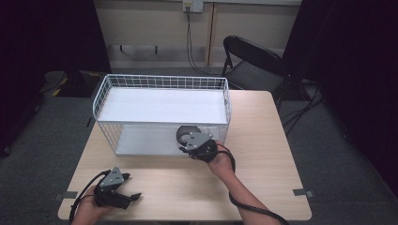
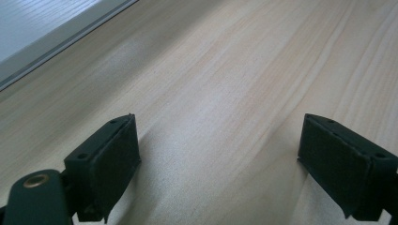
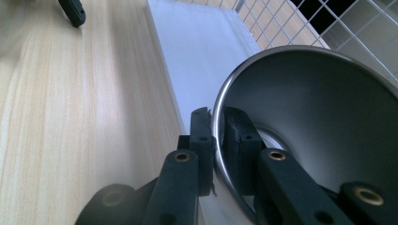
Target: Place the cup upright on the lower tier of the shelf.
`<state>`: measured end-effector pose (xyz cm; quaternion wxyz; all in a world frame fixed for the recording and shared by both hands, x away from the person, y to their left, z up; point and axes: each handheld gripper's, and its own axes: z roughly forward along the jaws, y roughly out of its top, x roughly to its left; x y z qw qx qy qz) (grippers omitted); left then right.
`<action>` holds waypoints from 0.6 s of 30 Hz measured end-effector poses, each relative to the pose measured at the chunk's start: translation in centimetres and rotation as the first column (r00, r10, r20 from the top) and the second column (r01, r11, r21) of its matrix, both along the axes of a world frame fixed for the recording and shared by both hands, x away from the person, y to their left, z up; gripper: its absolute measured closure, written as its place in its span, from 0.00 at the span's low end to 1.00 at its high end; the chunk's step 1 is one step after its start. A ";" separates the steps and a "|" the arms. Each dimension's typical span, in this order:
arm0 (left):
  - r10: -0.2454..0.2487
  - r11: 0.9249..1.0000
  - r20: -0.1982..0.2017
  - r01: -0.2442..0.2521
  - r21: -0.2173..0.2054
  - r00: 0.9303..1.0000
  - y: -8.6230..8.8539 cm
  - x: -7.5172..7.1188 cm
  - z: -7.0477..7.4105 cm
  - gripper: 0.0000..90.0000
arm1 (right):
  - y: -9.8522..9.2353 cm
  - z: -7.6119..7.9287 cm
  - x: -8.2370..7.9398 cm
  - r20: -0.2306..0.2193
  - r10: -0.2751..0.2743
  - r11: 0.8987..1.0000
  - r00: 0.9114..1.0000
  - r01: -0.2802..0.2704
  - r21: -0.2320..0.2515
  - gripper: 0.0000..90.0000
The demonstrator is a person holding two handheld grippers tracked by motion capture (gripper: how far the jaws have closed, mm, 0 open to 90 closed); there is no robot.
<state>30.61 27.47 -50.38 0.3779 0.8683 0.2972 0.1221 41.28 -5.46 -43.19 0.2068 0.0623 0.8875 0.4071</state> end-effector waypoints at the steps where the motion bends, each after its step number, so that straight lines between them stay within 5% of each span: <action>1: 0.000 1.000 0.000 0.000 0.000 1.000 0.0 0.0 0.0 0.14 | 0.0 0.0 0.0 0.000 0.000 1.000 1.000 0.000 0.000 0.91; 18: -0.002 1.000 0.000 0.002 0.000 1.000 0.0 0.0 0.0 0.14 | -0.1 -0.3 0.2 0.006 0.002 1.000 1.000 -0.002 -0.010 0.91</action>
